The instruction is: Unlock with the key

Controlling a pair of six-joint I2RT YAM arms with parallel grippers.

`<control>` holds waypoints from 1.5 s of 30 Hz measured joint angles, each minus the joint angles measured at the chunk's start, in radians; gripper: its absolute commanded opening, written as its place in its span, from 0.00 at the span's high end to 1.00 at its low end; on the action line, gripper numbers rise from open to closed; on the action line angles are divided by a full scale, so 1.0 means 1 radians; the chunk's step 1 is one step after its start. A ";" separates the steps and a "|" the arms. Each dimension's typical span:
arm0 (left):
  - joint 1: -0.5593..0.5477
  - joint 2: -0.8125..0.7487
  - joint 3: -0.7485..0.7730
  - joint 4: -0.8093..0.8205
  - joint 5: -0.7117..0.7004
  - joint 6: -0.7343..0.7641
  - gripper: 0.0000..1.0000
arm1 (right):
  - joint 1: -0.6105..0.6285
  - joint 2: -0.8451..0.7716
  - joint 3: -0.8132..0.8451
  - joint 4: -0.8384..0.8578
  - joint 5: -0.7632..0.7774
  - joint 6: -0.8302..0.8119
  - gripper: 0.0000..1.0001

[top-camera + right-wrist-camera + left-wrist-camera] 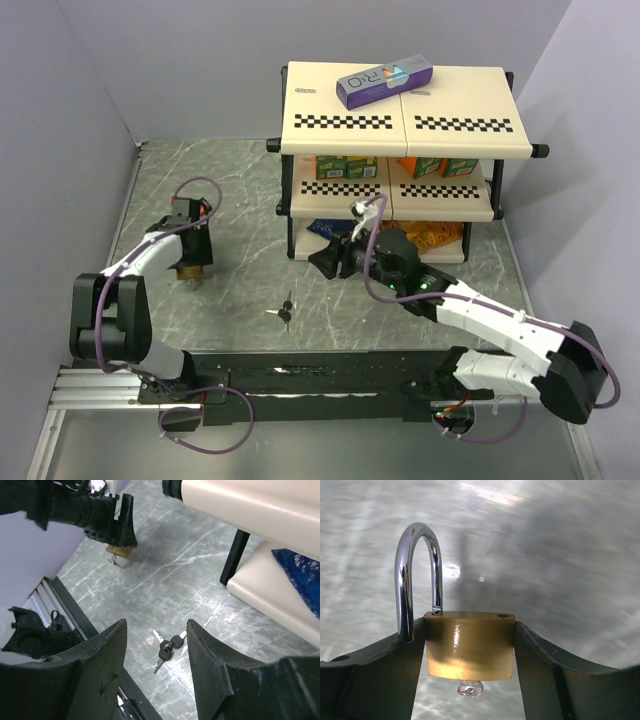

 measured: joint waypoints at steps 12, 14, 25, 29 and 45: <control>0.202 0.163 0.061 0.083 0.013 0.126 0.99 | -0.012 -0.208 -0.066 -0.002 -0.016 -0.026 0.39; 0.214 0.185 0.078 0.103 0.018 0.147 0.99 | -0.012 -0.233 -0.074 -0.004 -0.021 -0.026 0.39; 0.266 0.316 0.203 0.191 0.065 0.291 0.99 | -0.015 -0.374 -0.104 -0.044 -0.007 -0.049 0.34; 0.274 0.398 0.315 0.167 0.060 0.336 0.99 | -0.015 -0.420 -0.107 -0.053 0.019 -0.063 0.31; 0.356 0.505 0.454 0.139 0.034 0.359 0.47 | -0.017 -0.431 -0.109 -0.077 0.050 -0.086 0.29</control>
